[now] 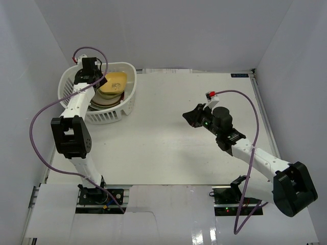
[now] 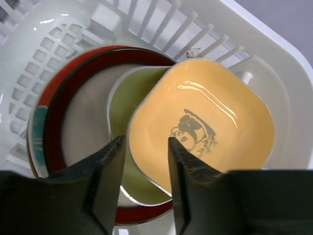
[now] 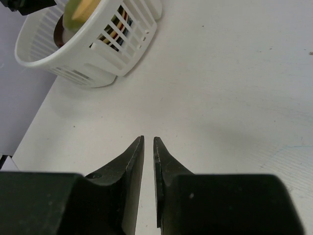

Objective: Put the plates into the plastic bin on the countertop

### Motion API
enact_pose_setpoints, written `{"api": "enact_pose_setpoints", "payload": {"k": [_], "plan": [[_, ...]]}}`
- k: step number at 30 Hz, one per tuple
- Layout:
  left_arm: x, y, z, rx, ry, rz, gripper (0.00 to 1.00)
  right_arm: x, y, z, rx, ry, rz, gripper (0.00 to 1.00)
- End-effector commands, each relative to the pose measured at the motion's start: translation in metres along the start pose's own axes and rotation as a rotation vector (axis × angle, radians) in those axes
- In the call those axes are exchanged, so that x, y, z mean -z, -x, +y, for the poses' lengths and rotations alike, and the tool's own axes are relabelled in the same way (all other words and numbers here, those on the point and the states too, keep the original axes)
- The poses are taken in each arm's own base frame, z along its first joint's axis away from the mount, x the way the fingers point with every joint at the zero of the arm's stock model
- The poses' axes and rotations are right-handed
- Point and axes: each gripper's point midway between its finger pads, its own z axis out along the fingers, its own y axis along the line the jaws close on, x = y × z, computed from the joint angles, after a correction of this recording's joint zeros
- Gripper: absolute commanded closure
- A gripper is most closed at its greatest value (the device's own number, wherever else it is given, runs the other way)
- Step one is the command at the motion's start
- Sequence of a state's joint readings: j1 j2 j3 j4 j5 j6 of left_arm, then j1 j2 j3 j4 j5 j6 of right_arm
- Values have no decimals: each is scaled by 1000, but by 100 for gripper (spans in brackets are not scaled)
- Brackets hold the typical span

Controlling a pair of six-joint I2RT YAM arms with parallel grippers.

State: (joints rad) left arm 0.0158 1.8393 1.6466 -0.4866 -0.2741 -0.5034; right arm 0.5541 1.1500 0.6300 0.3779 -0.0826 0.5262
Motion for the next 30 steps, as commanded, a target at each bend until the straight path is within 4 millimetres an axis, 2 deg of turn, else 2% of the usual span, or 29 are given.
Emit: {"api": "enact_pose_setpoints", "payload": {"k": [1, 2, 4, 5, 7, 8, 9, 10, 11, 12, 13, 14, 15, 16, 17, 18, 19, 20, 22, 23, 24, 26, 27, 28, 30], "plan": [[30, 39, 7, -4, 11, -77, 44, 0, 0, 10, 14, 38, -12, 80], [42, 52, 6, 13, -13, -114, 40, 0, -3, 10, 17, 39, -4, 78], [51, 53, 7, 19, -33, -124, 27, 0, -3, 9, 19, 31, -3, 75], [66, 61, 3, 33, -63, -149, 17, 2, -1, 11, 22, 34, -9, 72], [80, 59, -2, 44, -114, -147, 9, 5, -1, 9, 26, 25, -11, 68], [93, 61, -16, 55, -199, -153, 5, 8, 4, 11, 32, 28, -23, 67], [122, 70, -23, 79, -273, -189, 2, 10, 6, 12, 36, 26, -29, 63], [129, 61, -29, 86, -333, -184, 2, 12, 5, 12, 42, 26, -22, 61], [147, 50, -48, 77, -457, -152, 2, 14, 7, 12, 48, 24, -25, 59], [162, 46, -55, 79, -520, -151, 2, 19, 13, 15, 62, 27, -43, 55], [198, 48, -69, 81, -627, -184, 2, 22, 10, 13, 67, 18, -27, 52], [207, 23, -77, 61, -687, -130, 2, 28, 15, 17, 77, 24, -39, 47], [223, 10, -85, 43, -764, -96, 2, 31, 16, 18, 89, 28, -41, 45], [252, 6, -88, 33, -832, -113, 2, 35, 16, 19, 97, 31, -39, 43], [253, -16, -85, 21, -851, -70, 2, 42, 17, 22, 104, 39, -39, 41], [267, -27, -84, 3, -902, -50, 2, 46, 15, 24, 114, 52, -28, 38], [293, -28, -78, -4, -948, -89, 2, 50, 12, 25, 119, 63, -17, 37], [291, -50, -69, -10, -953, -58, 2, 56, 10, 27, 126, 71, -7, 37], [310, -65, -58, -31, -1007, -67, 2, 63, 0, 30, 136, 102, 24, 42], [334, -67, -49, -43, -1056, -117, 2, 69, -4, 30, 136, 101, 37, 59], [334, -83, -43, -54, -1069, -99, 2, 72, -5, 30, 135, 104, 45, 73], [363, -95, -33, -92, -1154, -122, 2, 85, -2, 38, 150, 128, 38, 92], [364, -102, -30, -101, -1160, -111, 2, 91, 3, 40, 157, 133, 21, 92], [369, -110, -27, -111, -1170, -80, 2, 102, 16, 48, 176, 153, -33, 92], [375, -117, -25, -128, -1193, -70, 2, 114, 22, 47, 190, 131, -62, 73]]}}
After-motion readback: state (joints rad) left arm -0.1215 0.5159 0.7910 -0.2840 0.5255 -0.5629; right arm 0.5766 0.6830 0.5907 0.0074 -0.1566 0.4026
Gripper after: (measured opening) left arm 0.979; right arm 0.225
